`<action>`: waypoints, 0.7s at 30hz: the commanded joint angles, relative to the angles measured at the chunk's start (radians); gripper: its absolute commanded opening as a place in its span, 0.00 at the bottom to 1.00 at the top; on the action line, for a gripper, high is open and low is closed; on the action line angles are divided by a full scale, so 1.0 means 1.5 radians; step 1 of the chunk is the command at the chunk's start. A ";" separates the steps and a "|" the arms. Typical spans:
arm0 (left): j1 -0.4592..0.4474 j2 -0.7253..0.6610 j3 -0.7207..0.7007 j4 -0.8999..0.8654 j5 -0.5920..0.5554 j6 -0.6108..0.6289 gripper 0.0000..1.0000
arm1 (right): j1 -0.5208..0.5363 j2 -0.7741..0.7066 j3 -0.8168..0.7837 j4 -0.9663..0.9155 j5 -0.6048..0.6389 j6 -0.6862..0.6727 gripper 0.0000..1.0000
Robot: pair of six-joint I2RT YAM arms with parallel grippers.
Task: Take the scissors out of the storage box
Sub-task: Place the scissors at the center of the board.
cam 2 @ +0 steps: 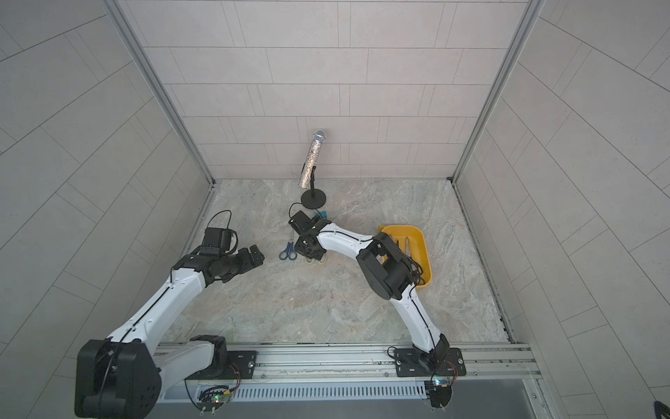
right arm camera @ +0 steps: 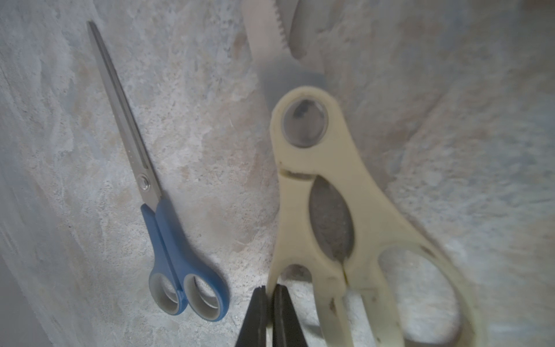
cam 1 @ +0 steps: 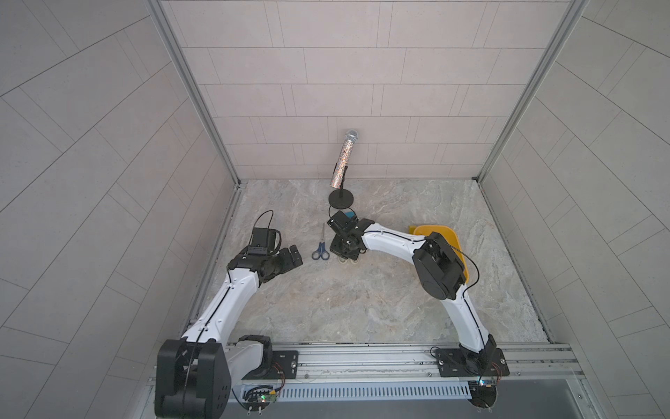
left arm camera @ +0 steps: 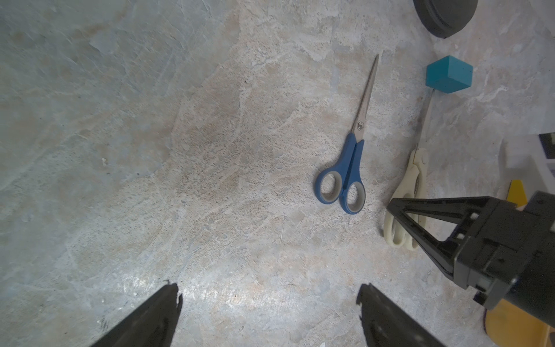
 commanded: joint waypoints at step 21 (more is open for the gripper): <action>0.003 0.034 0.002 -0.010 0.018 0.013 1.00 | -0.034 -0.126 0.007 -0.077 0.038 -0.149 0.34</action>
